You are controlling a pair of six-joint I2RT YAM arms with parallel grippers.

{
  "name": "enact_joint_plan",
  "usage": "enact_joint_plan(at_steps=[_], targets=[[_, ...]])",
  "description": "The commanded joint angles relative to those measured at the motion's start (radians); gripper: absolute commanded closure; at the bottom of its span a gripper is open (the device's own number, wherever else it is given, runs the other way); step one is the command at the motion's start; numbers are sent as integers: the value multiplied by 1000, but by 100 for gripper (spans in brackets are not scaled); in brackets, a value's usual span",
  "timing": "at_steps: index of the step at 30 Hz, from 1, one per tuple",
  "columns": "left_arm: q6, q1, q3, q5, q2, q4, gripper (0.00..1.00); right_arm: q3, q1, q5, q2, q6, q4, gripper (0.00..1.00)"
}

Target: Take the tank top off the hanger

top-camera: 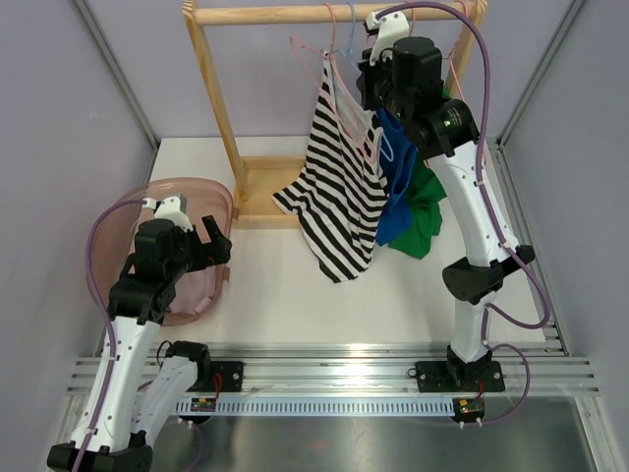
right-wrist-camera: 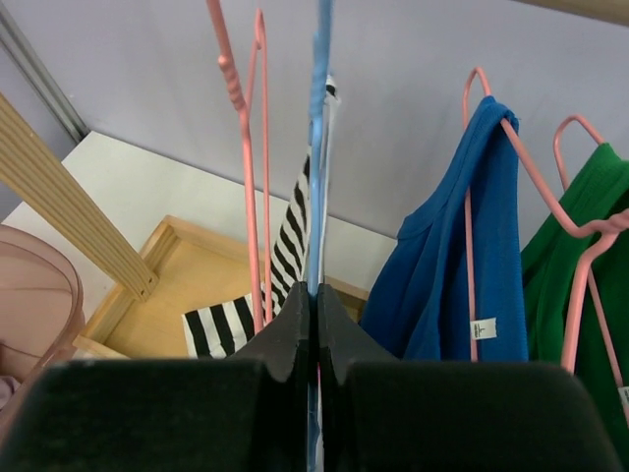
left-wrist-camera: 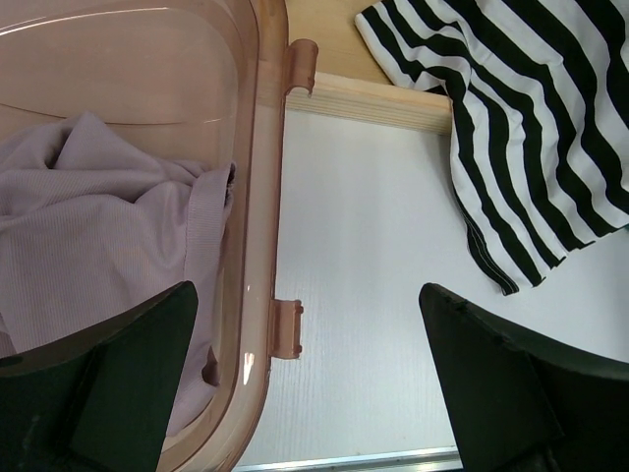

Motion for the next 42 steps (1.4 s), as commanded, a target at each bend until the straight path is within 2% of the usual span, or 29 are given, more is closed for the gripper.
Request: enact_joint_plan(at_steps=[1,10,15,21,24,25,29,35,38,42], targets=[[15,-5,-4,42,-9,50,1,-4,-6,-57,-40,23,76,100],[17,-14,-7,38,-9,50,1,-4,-4,-43,-103,77,205,100],[15,-19,-7,35,-6,50,1,4,-6,-31,-135,77,222,100],[17,-24,-6,36,-3,50,1,-82,-4,-31,-239,77,201,100],[21,-24,-4,52,-9,56,1,-238,-6,-32,-362,77,216,100],[27,-25,-6,96,-15,64,1,-350,-6,-37,-402,77,228,100],[41,-30,-10,170,-46,93,1,-599,-6,-75,-628,126,250,100],[54,-43,-10,266,-57,125,1,-941,-6,-140,-934,192,195,100],[52,-88,-15,319,-69,163,1,-1096,-6,-184,-1098,232,169,100],[20,-181,2,291,-77,185,1,-1242,-6,-241,-1288,295,65,100]])
